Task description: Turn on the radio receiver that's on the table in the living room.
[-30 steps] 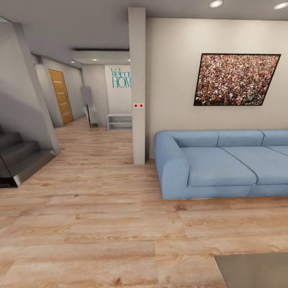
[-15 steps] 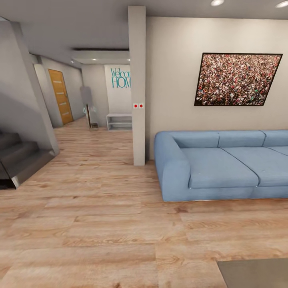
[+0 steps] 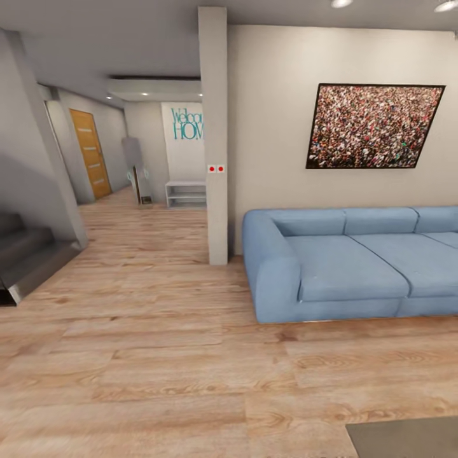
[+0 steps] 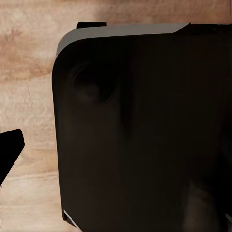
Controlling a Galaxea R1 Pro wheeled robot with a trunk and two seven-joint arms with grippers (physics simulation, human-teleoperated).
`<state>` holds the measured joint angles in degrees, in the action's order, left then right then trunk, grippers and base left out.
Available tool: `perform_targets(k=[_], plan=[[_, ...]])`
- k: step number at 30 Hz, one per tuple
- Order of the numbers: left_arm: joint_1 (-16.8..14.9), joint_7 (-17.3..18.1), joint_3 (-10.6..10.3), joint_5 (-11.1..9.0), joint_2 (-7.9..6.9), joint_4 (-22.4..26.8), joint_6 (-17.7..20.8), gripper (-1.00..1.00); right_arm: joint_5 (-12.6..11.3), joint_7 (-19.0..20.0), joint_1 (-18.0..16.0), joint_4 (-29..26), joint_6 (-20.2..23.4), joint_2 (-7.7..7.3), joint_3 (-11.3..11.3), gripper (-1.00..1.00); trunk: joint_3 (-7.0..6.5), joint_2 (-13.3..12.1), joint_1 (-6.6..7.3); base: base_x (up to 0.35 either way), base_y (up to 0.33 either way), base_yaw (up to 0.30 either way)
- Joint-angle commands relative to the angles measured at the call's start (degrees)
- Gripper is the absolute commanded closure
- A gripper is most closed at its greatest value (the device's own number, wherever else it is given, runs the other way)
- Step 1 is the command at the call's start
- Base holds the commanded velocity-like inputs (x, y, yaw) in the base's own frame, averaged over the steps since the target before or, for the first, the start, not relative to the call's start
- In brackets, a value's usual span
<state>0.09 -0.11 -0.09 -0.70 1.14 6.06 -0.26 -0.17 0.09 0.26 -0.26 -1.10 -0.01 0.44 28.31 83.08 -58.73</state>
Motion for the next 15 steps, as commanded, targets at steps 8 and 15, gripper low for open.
perform_targets(k=[8,15], plan=[[0.0,-0.05,0.0,0.0,0.0,0.08,0.0,-1.0,0.0,0.0,0.0,0.0,0.01,0.01,0.0,-1.0,0.0,0.0,0.0,0.001,0.0,-0.269],[0.0,-0.06,0.0,0.0,0.0,0.09,0.0,-1.0,0.0,0.0,0.0,0.0,0.04,0.01,0.0,-1.0,0.0,0.0,0.0,0.0,0.0,-0.282]])
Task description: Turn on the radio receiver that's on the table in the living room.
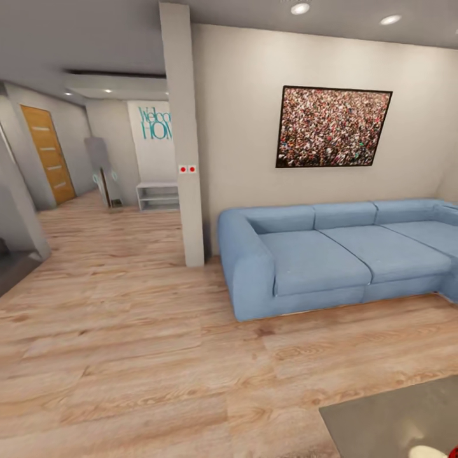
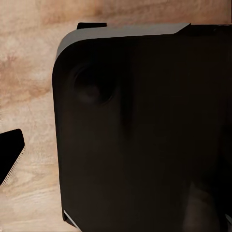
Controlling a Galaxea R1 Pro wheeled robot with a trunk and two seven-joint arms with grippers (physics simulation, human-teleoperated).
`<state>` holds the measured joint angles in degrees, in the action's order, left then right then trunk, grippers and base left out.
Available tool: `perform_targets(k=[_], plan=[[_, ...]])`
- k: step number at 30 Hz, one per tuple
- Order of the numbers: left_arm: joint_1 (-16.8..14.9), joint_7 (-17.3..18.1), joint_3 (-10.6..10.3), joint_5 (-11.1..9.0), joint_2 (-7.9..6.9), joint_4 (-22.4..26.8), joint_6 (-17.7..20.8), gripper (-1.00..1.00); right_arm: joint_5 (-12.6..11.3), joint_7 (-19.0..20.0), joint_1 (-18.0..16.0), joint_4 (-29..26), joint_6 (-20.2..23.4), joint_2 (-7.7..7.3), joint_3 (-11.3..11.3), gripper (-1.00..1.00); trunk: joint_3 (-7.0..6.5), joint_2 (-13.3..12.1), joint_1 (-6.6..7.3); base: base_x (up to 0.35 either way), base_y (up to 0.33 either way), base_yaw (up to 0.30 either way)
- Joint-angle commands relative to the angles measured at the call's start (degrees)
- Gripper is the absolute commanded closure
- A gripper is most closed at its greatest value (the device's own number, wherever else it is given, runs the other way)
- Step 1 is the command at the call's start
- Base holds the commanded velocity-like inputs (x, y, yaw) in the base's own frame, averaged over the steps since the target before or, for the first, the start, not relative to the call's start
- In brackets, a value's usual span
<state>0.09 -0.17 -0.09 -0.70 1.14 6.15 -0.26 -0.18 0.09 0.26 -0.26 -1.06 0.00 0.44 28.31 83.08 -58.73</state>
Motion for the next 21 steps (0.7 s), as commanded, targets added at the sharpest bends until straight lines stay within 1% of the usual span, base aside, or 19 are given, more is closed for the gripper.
perform_targets(k=[1,21], plan=[[0.0,0.0,0.0,0.0,0.0,0.0,0.0,-1.0,0.0,0.0,0.0,0.0,0.0,0.0,0.0,-1.0,0.0,0.0,0.0,0.0,0.0,-0.283],[0.0,0.06,0.0,0.0,0.05,0.07,0.0,-1.0,0.0,0.0,0.0,0.0,0.0,0.0,0.0,-1.0,0.0,0.0,0.0,0.0,0.0,-0.283]])
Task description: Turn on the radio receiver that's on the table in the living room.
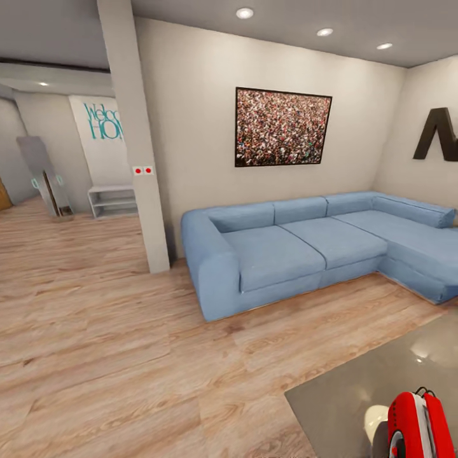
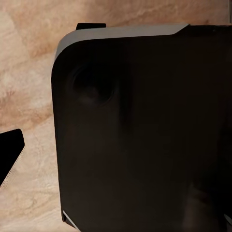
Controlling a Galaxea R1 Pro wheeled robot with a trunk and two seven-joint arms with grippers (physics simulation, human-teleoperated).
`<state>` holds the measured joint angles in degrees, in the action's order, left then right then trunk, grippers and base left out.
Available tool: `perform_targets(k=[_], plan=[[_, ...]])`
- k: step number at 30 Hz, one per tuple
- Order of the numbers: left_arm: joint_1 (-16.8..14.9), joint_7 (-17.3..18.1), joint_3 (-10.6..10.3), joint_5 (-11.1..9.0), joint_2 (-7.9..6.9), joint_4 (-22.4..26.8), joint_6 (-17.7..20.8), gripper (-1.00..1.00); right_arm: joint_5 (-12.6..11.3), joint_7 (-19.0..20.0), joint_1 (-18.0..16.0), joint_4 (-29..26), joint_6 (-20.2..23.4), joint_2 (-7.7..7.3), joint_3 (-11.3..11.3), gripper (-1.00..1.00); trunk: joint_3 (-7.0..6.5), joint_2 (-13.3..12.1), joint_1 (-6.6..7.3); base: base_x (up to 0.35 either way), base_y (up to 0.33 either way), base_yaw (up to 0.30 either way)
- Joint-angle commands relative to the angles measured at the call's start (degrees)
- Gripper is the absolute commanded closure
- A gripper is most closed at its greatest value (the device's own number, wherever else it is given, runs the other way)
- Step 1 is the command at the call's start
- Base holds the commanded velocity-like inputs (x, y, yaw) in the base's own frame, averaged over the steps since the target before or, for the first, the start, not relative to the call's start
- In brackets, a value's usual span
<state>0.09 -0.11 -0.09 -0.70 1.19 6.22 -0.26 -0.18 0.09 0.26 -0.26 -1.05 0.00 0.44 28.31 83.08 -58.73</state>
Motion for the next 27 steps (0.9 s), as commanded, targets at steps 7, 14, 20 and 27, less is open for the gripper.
perform_targets(k=[7,14,20,27], plan=[[0.0,-0.02,0.0,0.04,0.04,0.02,0.0,-1.0,0.0,0.01,0.0,0.0,0.0,0.0,0.0,-1.0,0.0,0.0,0.0,0.0,0.0,-0.284],[0.0,-0.01,0.0,0.06,0.04,0.02,0.0,-1.0,0.0,0.0,0.0,0.0,0.0,0.0,0.0,-1.0,0.0,0.0,0.0,0.0,0.0,-0.284],[0.0,-0.01,0.0,0.07,0.04,0.05,0.0,-1.0,0.0,0.0,0.0,0.0,0.0,0.0,0.0,-1.0,0.0,0.0,0.0,0.0,0.0,-0.284],[0.0,0.0,0.0,0.07,0.04,0.02,0.0,-1.0,0.0,0.0,0.0,0.0,0.0,0.0,0.0,-1.0,0.0,0.0,0.0,0.0,0.0,-0.284]])
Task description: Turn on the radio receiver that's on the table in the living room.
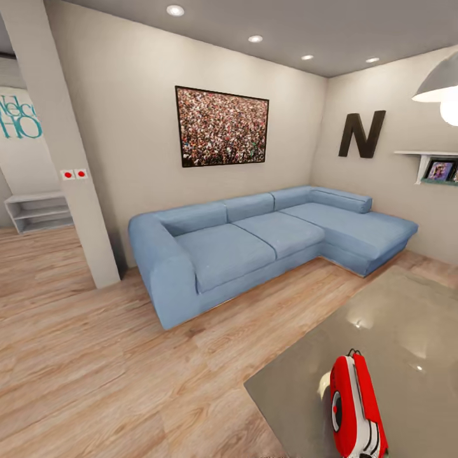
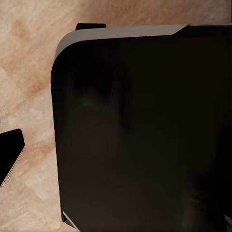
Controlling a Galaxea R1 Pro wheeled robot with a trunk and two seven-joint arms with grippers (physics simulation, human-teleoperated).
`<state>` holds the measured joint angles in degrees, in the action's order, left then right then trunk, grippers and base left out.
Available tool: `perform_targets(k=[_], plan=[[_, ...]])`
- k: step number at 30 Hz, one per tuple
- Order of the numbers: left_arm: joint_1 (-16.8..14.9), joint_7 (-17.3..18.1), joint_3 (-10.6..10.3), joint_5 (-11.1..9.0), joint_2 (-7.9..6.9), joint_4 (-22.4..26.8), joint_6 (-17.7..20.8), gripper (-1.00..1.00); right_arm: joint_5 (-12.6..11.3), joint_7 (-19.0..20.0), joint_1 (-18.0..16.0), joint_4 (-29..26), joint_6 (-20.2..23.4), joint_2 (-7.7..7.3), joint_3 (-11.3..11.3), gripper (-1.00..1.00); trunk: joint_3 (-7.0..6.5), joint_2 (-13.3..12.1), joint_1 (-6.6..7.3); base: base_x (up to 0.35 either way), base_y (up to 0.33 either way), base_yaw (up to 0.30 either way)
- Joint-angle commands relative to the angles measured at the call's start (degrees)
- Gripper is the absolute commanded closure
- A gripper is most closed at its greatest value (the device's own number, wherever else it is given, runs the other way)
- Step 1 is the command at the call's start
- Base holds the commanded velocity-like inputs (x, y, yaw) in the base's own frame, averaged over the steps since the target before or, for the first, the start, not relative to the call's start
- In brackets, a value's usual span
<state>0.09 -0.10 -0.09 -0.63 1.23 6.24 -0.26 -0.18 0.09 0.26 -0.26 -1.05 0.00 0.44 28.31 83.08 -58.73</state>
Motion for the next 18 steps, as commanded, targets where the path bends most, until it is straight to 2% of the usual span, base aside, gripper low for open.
perform_targets(k=[1,18], plan=[[0.0,0.01,0.0,-0.01,0.0,0.0,0.0,-1.0,0.0,0.0,0.0,0.0,0.0,0.0,0.0,-1.0,0.0,0.0,0.0,0.0,0.0,-0.283],[0.0,-0.02,0.04,0.02,0.0,-0.02,0.0,-1.0,0.0,0.0,0.0,0.0,0.0,0.0,0.0,-1.0,0.0,0.0,0.0,0.0,0.0,-0.283]])
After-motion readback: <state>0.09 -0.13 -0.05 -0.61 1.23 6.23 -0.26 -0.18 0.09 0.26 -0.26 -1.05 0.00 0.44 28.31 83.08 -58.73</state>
